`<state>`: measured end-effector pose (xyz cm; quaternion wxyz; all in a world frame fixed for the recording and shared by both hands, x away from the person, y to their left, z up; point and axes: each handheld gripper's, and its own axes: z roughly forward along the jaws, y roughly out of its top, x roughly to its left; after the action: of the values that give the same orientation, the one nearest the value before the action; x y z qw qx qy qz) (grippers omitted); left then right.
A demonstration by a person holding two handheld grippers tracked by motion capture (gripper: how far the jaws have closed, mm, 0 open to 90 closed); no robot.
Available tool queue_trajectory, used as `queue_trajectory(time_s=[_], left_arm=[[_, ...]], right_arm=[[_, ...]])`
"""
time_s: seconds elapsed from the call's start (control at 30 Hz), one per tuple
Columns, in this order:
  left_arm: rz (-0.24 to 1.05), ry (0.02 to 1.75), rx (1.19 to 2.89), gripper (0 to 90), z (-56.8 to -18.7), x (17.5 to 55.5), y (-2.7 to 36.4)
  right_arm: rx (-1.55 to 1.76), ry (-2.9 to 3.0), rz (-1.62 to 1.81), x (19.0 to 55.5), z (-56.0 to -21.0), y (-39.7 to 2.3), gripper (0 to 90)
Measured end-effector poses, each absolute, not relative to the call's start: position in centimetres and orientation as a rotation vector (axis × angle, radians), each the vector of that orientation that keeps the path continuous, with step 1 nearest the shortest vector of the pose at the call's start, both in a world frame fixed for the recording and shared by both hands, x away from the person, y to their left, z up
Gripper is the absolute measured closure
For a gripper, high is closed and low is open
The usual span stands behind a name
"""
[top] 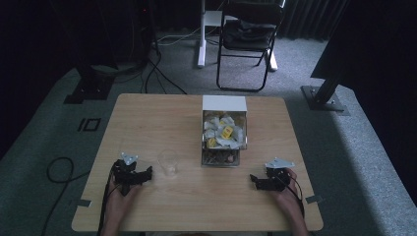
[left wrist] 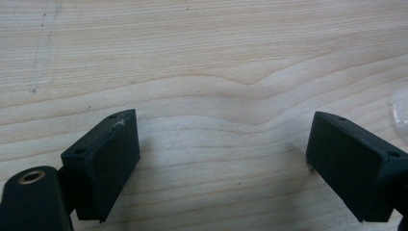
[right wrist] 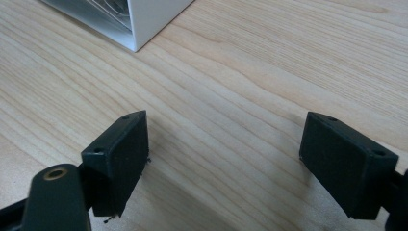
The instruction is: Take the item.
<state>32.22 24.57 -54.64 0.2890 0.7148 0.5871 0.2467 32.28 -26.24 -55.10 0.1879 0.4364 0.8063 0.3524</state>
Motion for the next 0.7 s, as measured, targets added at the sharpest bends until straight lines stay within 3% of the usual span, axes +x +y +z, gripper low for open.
queue_trajectory(time_s=[0.7], left_arm=[[0.667,1.582,1.895,12.2,-54.65,32.01,24.86]], right_arm=[[1.220,2.271,0.985,31.91,-54.86,-25.95,16.8]])
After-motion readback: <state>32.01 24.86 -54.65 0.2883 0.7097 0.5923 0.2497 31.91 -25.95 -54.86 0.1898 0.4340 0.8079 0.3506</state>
